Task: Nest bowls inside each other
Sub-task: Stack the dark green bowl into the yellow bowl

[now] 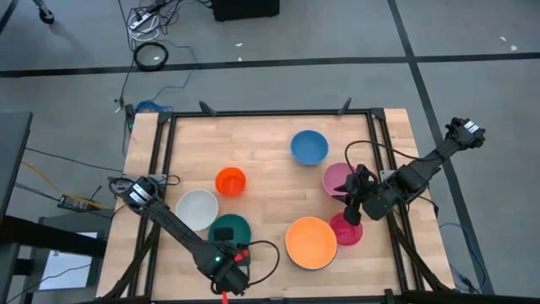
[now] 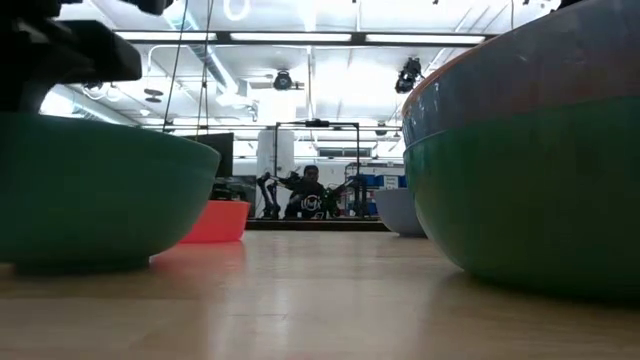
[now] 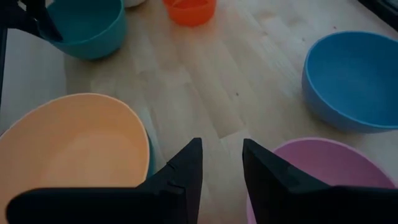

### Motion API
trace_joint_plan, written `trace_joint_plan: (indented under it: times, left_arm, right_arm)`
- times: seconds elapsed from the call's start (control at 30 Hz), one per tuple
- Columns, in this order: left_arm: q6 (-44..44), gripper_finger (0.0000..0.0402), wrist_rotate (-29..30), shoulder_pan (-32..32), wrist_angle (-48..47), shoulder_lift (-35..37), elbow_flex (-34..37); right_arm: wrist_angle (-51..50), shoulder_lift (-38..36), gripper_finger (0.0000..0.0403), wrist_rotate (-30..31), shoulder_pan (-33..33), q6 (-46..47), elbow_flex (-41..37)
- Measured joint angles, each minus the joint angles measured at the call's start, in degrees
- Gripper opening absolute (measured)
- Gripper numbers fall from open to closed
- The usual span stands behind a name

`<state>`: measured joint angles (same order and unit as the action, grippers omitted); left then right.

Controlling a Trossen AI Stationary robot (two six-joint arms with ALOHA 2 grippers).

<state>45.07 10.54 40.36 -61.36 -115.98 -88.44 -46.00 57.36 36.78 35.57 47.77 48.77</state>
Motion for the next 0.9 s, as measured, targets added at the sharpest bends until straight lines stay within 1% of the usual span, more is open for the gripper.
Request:
trace_joint_plan:
  times: [0.03,0.07,0.2,0.3,0.4,0.47,0.57,0.63,0.7,0.73,0.8,0.9]
  left_arm:
    - [-0.4,0.0020,-0.1,0.0,0.4,0.0,0.0]
    - [-0.8,0.0012,-0.1,0.0,0.8,0.0,0.0]
    - [-1.9,0.0009,-0.2,0.0,2.2,0.8,-0.4]
    - [-4.9,0.0006,0.9,0.0,1.6,0.9,-3.5]
    - [-9.3,0.0005,2.6,-0.3,2.0,0.9,-7.8]
    - [-13.0,0.0005,5.2,-1.3,2.6,1.0,-10.4]
    - [-20.8,0.0004,9.9,-3.8,2.9,1.0,-13.8]
    - [-26.2,0.0004,10.9,-6.4,5.9,1.0,-15.6]
    - [-31.9,0.0003,9.9,-9.3,11.3,1.0,-16.7]
    - [-34.7,0.0003,8.4,-10.7,14.2,1.0,-16.9]
    - [-39.4,0.0003,4.5,-13.4,20.4,1.0,-17.0]
    - [-43.0,0.0003,-1.0,-16.4,25.3,0.7,-17.0]
  right_arm:
    - [0.0,0.0,0.0103,0.0,0.0,0.0,0.0]
    - [0.0,0.0,0.0103,0.0,0.0,0.0,0.0]
    - [-0.1,0.0,0.0103,0.0,0.0,-0.1,0.0]
    - [-0.1,0.0,0.0103,0.4,0.0,-0.2,0.0]
    - [-0.2,0.0,0.0103,0.9,0.0,-0.3,0.0]
    - [-0.2,0.0,0.0103,1.1,0.0,-0.4,0.0]
    - [-0.3,0.0,0.0103,2.7,0.0,-1.0,0.0]
    - [-0.4,0.0,0.0103,4.1,-0.2,-1.4,0.0]
    - [-0.4,0.0,0.0103,5.3,-0.2,-1.5,0.0]
    - [-0.5,0.0,0.0103,5.8,-0.2,-1.5,0.0]
    - [-0.7,0.0,0.0103,6.1,-0.2,-1.5,0.0]
    - [-1.4,-0.7,0.0103,6.1,-0.1,-1.4,0.0]
